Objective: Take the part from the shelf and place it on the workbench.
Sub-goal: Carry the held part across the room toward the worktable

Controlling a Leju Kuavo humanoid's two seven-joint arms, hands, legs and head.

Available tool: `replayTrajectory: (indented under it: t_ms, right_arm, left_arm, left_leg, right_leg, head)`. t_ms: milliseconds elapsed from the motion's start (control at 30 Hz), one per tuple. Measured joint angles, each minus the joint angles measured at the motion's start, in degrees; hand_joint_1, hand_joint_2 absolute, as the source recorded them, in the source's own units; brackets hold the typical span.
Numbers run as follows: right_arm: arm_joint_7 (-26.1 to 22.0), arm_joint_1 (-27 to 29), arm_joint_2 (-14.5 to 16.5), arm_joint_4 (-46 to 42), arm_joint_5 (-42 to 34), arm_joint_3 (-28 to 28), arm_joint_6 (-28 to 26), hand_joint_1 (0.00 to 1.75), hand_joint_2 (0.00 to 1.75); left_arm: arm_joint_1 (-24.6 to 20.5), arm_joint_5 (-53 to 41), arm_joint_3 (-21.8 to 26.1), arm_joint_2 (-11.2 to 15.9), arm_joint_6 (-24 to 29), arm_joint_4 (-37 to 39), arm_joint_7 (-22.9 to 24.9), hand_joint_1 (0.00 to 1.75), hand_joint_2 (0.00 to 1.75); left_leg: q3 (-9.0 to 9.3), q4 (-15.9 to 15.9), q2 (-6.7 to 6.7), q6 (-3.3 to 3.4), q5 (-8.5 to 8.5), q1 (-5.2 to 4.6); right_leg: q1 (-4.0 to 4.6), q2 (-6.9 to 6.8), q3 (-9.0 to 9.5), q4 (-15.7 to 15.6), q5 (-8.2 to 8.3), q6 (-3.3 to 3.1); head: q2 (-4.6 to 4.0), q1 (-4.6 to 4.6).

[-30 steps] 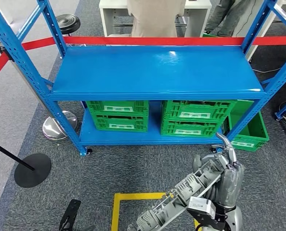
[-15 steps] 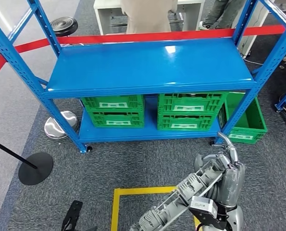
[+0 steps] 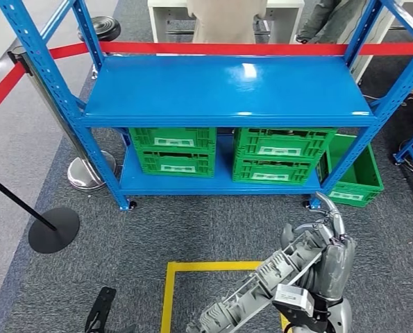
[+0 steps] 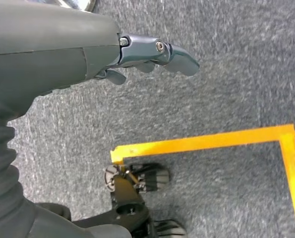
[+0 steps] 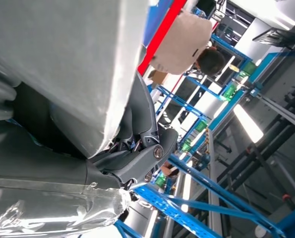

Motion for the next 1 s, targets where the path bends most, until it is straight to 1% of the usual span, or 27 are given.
replayTrajectory:
  t_ms: [33,67,100,133,167,200,233,267,333,367,400,433,467,500,533,567,600,633,700,733,767,833,867,900,933,967,1000]
  right_arm:
    - [0.0,0.0,0.0,0.1,0.0,0.0,0.0,1.75,1.75]
    - [0.0,0.0,0.0,0.1,0.0,0.0,0.0,1.75,1.75]
    - [0.0,0.0,0.0,0.1,0.0,0.0,0.0,1.75,1.75]
    - [0.0,-0.1,0.0,0.2,0.0,0.0,0.0,1.75,1.75]
    - [0.1,-0.2,0.0,0.2,-0.1,0.0,0.0,1.75,1.75]
    - [0.1,-0.3,0.0,0.2,-0.1,0.1,0.0,1.75,1.75]
    - [0.1,-0.4,0.0,0.2,-0.1,0.1,0.0,1.75,1.75]
    - [0.1,-0.5,0.0,0.2,-0.1,0.1,-0.1,1.75,1.75]
    - [0.2,-0.5,0.0,0.2,-0.1,0.1,-0.1,1.75,1.75]
    - [0.3,-0.5,0.0,0.2,-0.1,0.1,-0.1,1.75,1.75]
    - [0.4,-0.5,0.0,0.2,-0.1,0.2,-0.1,1.75,1.75]
    - [0.5,-0.5,0.0,0.2,-0.1,0.2,-0.1,1.75,1.75]
    - [0.6,-0.5,0.0,0.2,-0.1,0.2,-0.1,1.75,1.75]
    - [0.6,-0.5,0.0,0.2,-0.1,0.2,-0.1,1.75,1.75]
    - [0.6,-0.4,0.0,0.2,-0.1,0.2,-0.1,1.75,1.75]
    - [0.7,-0.4,0.0,0.3,-0.1,0.2,-0.1,1.75,1.75]
    - [0.7,-0.4,0.0,0.3,-0.1,0.2,-0.1,1.75,1.75]
    - [0.7,-0.3,0.0,0.3,-0.1,0.2,-0.1,1.75,1.75]
    - [0.7,-0.3,0.0,0.3,-0.1,0.2,-0.1,1.75,1.75]
    - [0.7,-0.3,0.0,0.3,-0.1,0.2,-0.1,1.75,1.75]
    - [0.6,-0.3,0.0,0.3,-0.1,0.2,-0.1,1.75,1.75]
    - [0.5,-0.3,0.0,0.3,-0.2,0.2,-0.2,1.75,1.75]
    - [0.5,-0.3,0.0,0.3,-0.2,0.2,-0.2,1.75,1.75]
    - [0.5,-0.3,0.0,0.3,-0.2,0.2,-0.2,1.75,1.75]
    - [0.5,-0.3,0.0,0.3,-0.2,0.1,-0.2,1.75,1.75]
    - [0.5,-0.2,0.0,0.4,-0.3,0.1,-0.2,1.75,1.75]
    - [0.5,-0.2,0.0,0.4,-0.3,0.1,-0.2,1.75,1.75]
  left_arm:
    - [0.0,0.0,0.0,0.0,0.0,0.0,0.0,0.0,1.75]
    - [0.1,0.0,0.0,0.0,0.0,0.0,0.0,0.0,1.75]
    - [0.1,0.0,0.0,0.0,0.0,0.0,0.0,0.0,1.75]
    - [0.1,0.0,0.0,-0.1,0.0,0.0,0.0,0.0,1.75]
    - [0.1,0.0,0.0,0.0,0.0,0.0,0.0,0.0,1.75]
    - [0.1,0.0,0.0,0.0,-0.1,0.0,0.0,0.0,1.75]
    - [0.0,-0.1,0.0,0.0,-0.1,0.0,0.0,0.0,1.75]
    - [0.0,-0.1,0.0,0.0,-0.1,0.0,0.0,0.0,1.75]
    - [0.0,-0.1,0.0,0.1,-0.1,0.0,0.0,0.0,1.75]
    - [0.0,-0.1,0.0,0.1,-0.1,0.0,0.0,0.0,1.75]
    - [0.1,-0.1,0.0,0.1,-0.1,0.0,0.0,0.0,1.75]
    - [0.1,-0.1,0.0,0.1,-0.1,0.0,0.0,0.0,1.75]
    - [0.1,-0.1,0.0,0.1,-0.1,0.0,0.0,0.0,1.75]
    - [0.1,-0.1,0.0,0.1,-0.1,0.0,0.0,0.0,1.75]
    - [0.1,-0.1,0.0,0.1,-0.1,0.0,0.0,0.0,1.75]
    - [0.1,-0.1,0.0,0.1,-0.1,0.0,0.0,0.0,1.75]
    - [0.2,-0.1,0.0,0.1,-0.1,0.0,0.0,0.0,1.75]
    - [0.1,-0.1,0.0,0.1,-0.1,0.0,0.0,0.0,1.75]
    - [0.0,-0.1,0.0,0.1,-0.1,0.0,0.0,0.0,1.75]
    - [-0.2,0.0,0.0,0.1,-0.1,0.0,0.0,0.0,1.75]
    - [-0.2,0.0,0.0,0.2,-0.1,0.0,0.0,0.0,1.75]
    - [-0.2,0.0,0.0,0.1,-0.1,0.0,0.0,0.0,1.75]
    - [-0.1,0.0,0.0,0.1,-0.1,0.0,0.0,0.0,1.75]
    - [0.0,0.0,0.0,0.1,-0.1,0.0,0.0,0.0,1.75]
    - [-0.1,0.0,0.0,0.1,-0.1,0.0,0.0,0.0,1.75]
    - [-0.1,0.0,0.0,0.1,-0.1,0.0,0.0,0.0,1.75]
    - [-0.1,0.0,0.0,0.2,-0.1,0.0,0.0,0.0,1.75]
  left_leg:
    - [-0.46,0.0,0.01,-0.01,0.37,-0.02]
    - [-0.89,0.0,0.01,-0.07,0.71,-0.03]
    - [-1.28,0.1,0.0,-0.17,1.06,-0.02]
    - [-1.62,0.1,-0.02,-0.34,1.37,-0.01]
    - [-1.91,0.2,-0.04,-0.57,1.67,-0.02]
    - [-2.17,0.2,-0.07,-0.86,1.95,-0.1]
    - [-2.37,0.3,-0.09,-1.15,2.24,-0.18]
    - [-2.53,0.4,-0.09,-1.46,2.54,-0.23]
    - [-2.79,0.3,-0.09,-2.08,3.08,-0.16]
    - [-3.04,0.5,-0.09,-2.41,2.76,-0.09]
    - [-3.62,1.6,-0.09,-2.74,1.64,-0.04]
    - [-4.6,3.8,-0.09,-3.0,-0.27,0.0]
    - [-5.94,7.1,-0.09,-3.23,-2.75,0.02]
    - [-7.43,11.1,-0.09,-3.38,-5.16,0.03]
    - [-8.55,14.5,-0.09,-3.44,-6.84,0.04]
    - [-8.84,16.3,-0.09,-3.42,-7.52,0.04]
    - [-8.02,16.0,-0.09,-3.3,-7.14,0.03]
    - [-6.05,13.5,-0.09,-3.1,-5.94,0.01]
    - [-0.63,5.4,-0.09,-2.54,-3.49,-0.11]
    - [1.2,2.4,-0.1,-2.24,-2.84,-0.19]
    - [2.12,0.6,-0.12,-1.94,-2.59,-0.3]
    - [1.94,0.1,-0.15,-1.27,-2.14,-0.51]
    - [1.78,0.0,-0.12,-0.92,-1.73,-0.48]
    - [1.58,-0.1,-0.07,-0.56,-1.3,-0.4]
    - [1.28,-0.3,-0.01,-0.26,-0.84,-0.26]
    - [0.9,-0.3,0.03,-0.06,-0.45,-0.18]
    - [0.43,-0.3,0.04,0.07,-0.09,-0.18]
  right_leg:
    - [-0.01,0.0,-0.67,3.0,-1.43,0.08]
    - [-0.01,0.0,-0.43,4.0,-1.9,0.1]
    - [-0.02,0.0,1.2,2.5,-1.31,0.06]
    - [-0.05,-0.02,3.92,-1.1,-0.07,-0.01]
    - [-0.08,-0.03,6.86,-5.5,0.82,-0.12]
    - [-0.06,0.02,9.32,-9.4,1.73,-0.34]
    - [0.0,0.08,10.67,-11.7,2.16,-0.63]
    - [0.13,0.14,10.98,-12.5,2.24,-0.97]
    - [0.3,0.19,10.51,-12.2,2.95,-1.84]
    - [0.26,0.14,10.21,-12.2,3.29,-2.28]
    - [0.17,0.08,9.84,-12.3,3.69,-2.71]
    - [0.06,0.02,9.39,-12.3,4.11,-3.06]
    - [0.06,-0.01,8.84,-12.3,4.49,-3.24]
    - [0.09,-0.03,8.26,-12.3,4.89,-3.34]
    - [0.14,-0.04,7.68,-12.3,5.3,-3.37]
    - [0.2,-0.04,7.11,-12.3,5.72,-3.37]
    - [0.25,-0.02,6.58,-12.2,6.14,-3.34]
    - [0.28,0.01,6.13,-12.2,6.54,-3.27]
    - [0.41,0.07,5.45,-12.1,7.24,-2.95]
    - [0.49,0.05,5.19,-12.1,7.59,-2.68]
    - [0.52,0.02,5.0,-12.1,7.93,-2.35]
    - [0.41,-0.04,4.83,-12.4,8.69,-1.59]
    - [0.33,-0.03,4.65,-12.4,8.67,-1.23]
    - [0.28,-0.03,4.27,-11.8,8.01,-0.9]
    - [0.23,-0.03,3.43,-9.8,6.39,-0.57]
    - [0.16,-0.04,2.19,-6.5,4.05,-0.28]
    - [0.1,-0.05,0.83,-2.4,1.5,-0.04]
  head:
    - [0.0,0.01]
    - [0.0,0.02]
    - [0.0,0.02]
    - [0.0,0.02]
    - [0.0,0.02]
    - [0.0,-0.01]
    - [0.01,-0.06]
    - [0.01,-0.12]
    - [0.01,-0.19]
    - [0.0,-0.22]
    - [0.0,-0.34]
    - [0.0,-0.48]
    - [0.0,-0.62]
    - [0.0,-0.72]
    - [0.0,-0.73]
    - [0.0,-0.74]
    - [0.0,-0.73]
    - [0.0,-0.74]
    - [0.0,-0.76]
    - [0.0,-0.74]
    - [0.0,-0.74]
    - [0.0,-0.73]
    - [0.0,-0.76]
    - [0.0,-0.68]
    - [0.0,-0.55]
    - [0.0,-0.4]
    - [0.0,-0.27]
